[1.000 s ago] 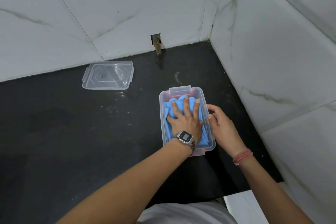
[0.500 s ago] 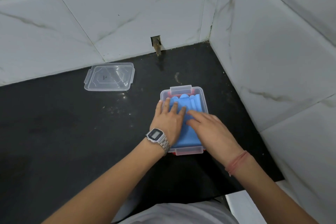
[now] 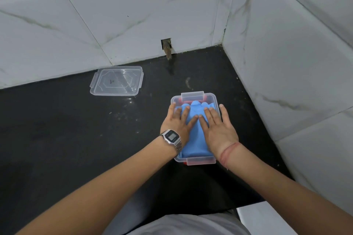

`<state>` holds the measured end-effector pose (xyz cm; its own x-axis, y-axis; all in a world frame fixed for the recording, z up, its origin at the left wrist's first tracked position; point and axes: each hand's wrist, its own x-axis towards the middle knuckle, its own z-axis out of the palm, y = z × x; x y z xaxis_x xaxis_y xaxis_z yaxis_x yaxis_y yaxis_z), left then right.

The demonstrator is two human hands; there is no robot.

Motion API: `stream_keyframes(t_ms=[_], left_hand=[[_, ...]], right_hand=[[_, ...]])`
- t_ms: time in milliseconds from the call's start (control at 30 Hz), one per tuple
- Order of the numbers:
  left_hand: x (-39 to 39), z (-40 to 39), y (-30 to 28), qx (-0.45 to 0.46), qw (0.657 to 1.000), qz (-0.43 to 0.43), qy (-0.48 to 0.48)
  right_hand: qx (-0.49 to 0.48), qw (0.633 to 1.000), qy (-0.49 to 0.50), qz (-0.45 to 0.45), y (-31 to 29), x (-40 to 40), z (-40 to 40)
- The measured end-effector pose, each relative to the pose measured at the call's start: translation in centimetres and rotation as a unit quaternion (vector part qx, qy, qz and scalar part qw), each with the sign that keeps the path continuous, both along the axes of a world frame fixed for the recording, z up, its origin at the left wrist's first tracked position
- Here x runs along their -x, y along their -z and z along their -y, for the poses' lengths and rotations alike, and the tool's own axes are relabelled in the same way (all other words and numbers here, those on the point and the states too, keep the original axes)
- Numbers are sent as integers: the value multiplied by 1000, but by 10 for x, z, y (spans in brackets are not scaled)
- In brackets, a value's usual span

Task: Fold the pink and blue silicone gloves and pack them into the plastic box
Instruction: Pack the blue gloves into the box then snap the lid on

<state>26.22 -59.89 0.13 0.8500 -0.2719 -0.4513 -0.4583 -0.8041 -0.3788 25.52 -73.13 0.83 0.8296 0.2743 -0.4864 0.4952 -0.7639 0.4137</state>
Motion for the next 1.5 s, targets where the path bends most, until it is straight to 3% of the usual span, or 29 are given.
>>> stream_keyframes(t_ms=[267, 700, 767, 867, 1000, 1133, 1233, 1333, 1400, 1500], left_hand=[[-8, 8, 9, -56, 997, -41, -21], [-3, 15, 9, -83, 996, -26, -18], [-2, 11, 10, -53, 998, -22, -19], [2, 0, 11, 76, 997, 16, -27], [15, -17, 13, 256, 963, 74, -33], [25, -36, 12, 400, 906, 128, -53], [23, -57, 9, 470, 855, 205, -74], [4, -83, 12, 496, 819, 236, -169], [-14, -101, 17, 492, 798, 239, -252], [-40, -126, 25, 451, 801, 227, -322]], right_hand=[[51, 998, -1, -40, 5, -14, -10], [67, 996, 3, -52, 8, -15, -14], [49, 998, 10, -46, 8, -13, -14], [-4, 999, 22, -30, 9, -9, -13], [-160, 986, 45, 14, 15, 2, -2], [-303, 946, 98, 59, 23, 18, 15], [-439, 876, 166, 107, 27, 26, 31], [-602, 757, 240, 78, 33, 31, 41], [-636, 724, 254, 84, 34, 31, 41], [-654, 695, 271, 124, 36, 25, 39]])
